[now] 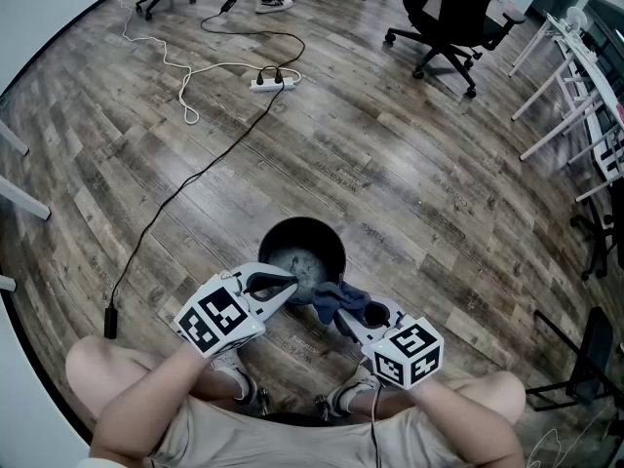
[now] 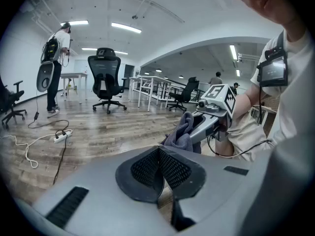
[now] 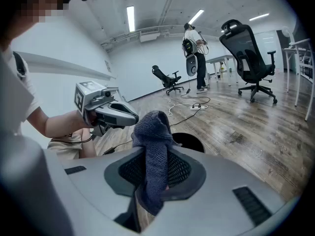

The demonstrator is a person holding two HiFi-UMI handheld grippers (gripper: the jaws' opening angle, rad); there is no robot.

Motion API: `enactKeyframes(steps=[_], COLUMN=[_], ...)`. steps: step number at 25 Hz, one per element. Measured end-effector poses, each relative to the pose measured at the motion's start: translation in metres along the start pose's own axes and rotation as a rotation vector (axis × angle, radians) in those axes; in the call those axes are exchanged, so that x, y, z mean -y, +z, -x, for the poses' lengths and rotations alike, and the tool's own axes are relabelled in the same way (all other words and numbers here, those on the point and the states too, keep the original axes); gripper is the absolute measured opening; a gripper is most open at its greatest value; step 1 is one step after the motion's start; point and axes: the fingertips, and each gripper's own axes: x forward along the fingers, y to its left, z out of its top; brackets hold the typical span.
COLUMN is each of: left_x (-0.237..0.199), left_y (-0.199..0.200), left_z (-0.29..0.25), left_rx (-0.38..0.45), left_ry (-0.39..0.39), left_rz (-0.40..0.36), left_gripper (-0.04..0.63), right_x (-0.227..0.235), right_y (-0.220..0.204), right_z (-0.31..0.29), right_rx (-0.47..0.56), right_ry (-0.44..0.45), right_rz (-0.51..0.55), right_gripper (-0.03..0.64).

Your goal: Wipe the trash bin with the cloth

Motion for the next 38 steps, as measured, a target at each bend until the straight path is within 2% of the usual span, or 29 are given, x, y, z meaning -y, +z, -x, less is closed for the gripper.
enactKeyframes(steps=[8,14,18,21,23,25,28,31,33,35,38], left_x=[0.011,0.018,0.024,0.029,0.032,0.035,0.045,0.046,0.042,0.039,0.039], left_y=[-0.015,-0.020,-0.034,-0.042,-0.049,-0.066,-0.105,-0.134,-0.150,-0.162,-0.174], left_z=[-0.006,-0.010,-0.014,-0.018,-0.021,-0.026,-0.034,-0.045,-0.055,-0.063,-0.073], left_rx=[-0.053,-0.098,-0.185,-0.215,-0.256,-0.350,-0.514,-0.606,-0.654,-0.681,-0.678], left_ry=[-0.034,-0.077,-0.094,-0.107,-0.125,-0.152,-0.225,-0.239,-0.227,-0.225,-0.228], left_rz=[-0.011,-0.064,-0.102,-0.143,-0.197,-0.287,-0.407,-0.513,-0.588,-0.623,-0.697], left_gripper=[0.009,0.009,0.011,0.041,0.077,0.114,0.114,0.114,0.114,0.114,0.114], right_x=[-0.001,-0.002,-0.002,-0.001,0.002,0.006,0.011,0.012,0.011,0.009,0.007], right_y=[-0.015,-0.016,-0.017,-0.018,-0.019,-0.021,-0.029,-0.037,-0.042,-0.047,-0.056], right_z=[0.000,-0.001,-0.001,-0.001,0.000,0.000,-0.001,-0.003,-0.005,-0.007,-0.009], right_rx=[-0.041,-0.051,-0.056,-0.058,-0.065,-0.078,-0.102,-0.122,-0.137,-0.153,-0.177], right_ry=[0.012,0.012,0.012,0.002,-0.012,-0.029,-0.051,-0.052,-0.045,-0.042,-0.038], right_rz=[-0.088,-0.072,-0.064,-0.054,-0.039,-0.026,-0.018,-0.030,-0.034,-0.028,-0.020], right_gripper=[0.083,0.083,0.083,0.083,0.083,0.083,0.083,0.083,0.083,0.083,0.083])
